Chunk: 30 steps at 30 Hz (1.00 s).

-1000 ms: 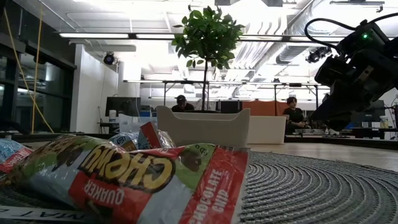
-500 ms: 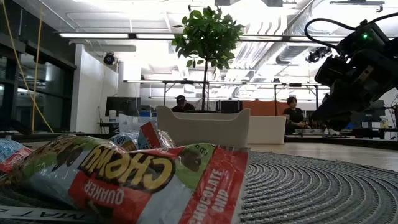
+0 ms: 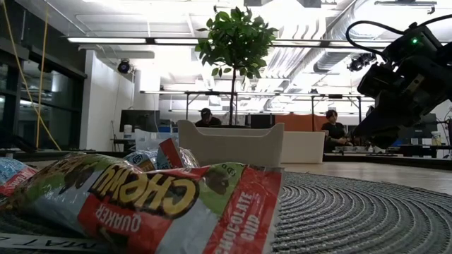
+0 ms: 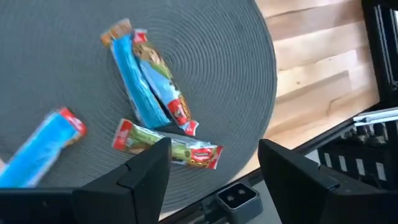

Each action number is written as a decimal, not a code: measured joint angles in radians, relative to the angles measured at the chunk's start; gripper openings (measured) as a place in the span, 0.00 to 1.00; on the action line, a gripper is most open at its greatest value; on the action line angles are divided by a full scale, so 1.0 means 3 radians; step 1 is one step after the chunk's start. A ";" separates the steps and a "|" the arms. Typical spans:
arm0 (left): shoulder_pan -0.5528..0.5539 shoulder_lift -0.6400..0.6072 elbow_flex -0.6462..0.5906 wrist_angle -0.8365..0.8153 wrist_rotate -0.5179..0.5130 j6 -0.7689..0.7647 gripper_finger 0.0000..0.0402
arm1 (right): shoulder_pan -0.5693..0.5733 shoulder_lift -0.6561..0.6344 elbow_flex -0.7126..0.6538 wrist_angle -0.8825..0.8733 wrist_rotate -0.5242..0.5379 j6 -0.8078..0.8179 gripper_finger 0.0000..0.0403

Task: Pick and place Granola Bars by type
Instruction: Put the orange granola bar into the gray bin

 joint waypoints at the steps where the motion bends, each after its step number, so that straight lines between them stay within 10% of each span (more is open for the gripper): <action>1: 0.0004 0.0000 -0.0078 0.0105 0.0017 -0.0011 0.59 | 0.0000 0.0000 0.0000 0.0000 0.0000 0.0000 0.00; 30: 0.0631 0.0000 -0.1373 0.1233 0.0978 0.0308 0.59 | -0.0001 0.0000 0.0000 0.0000 0.0000 0.0000 0.00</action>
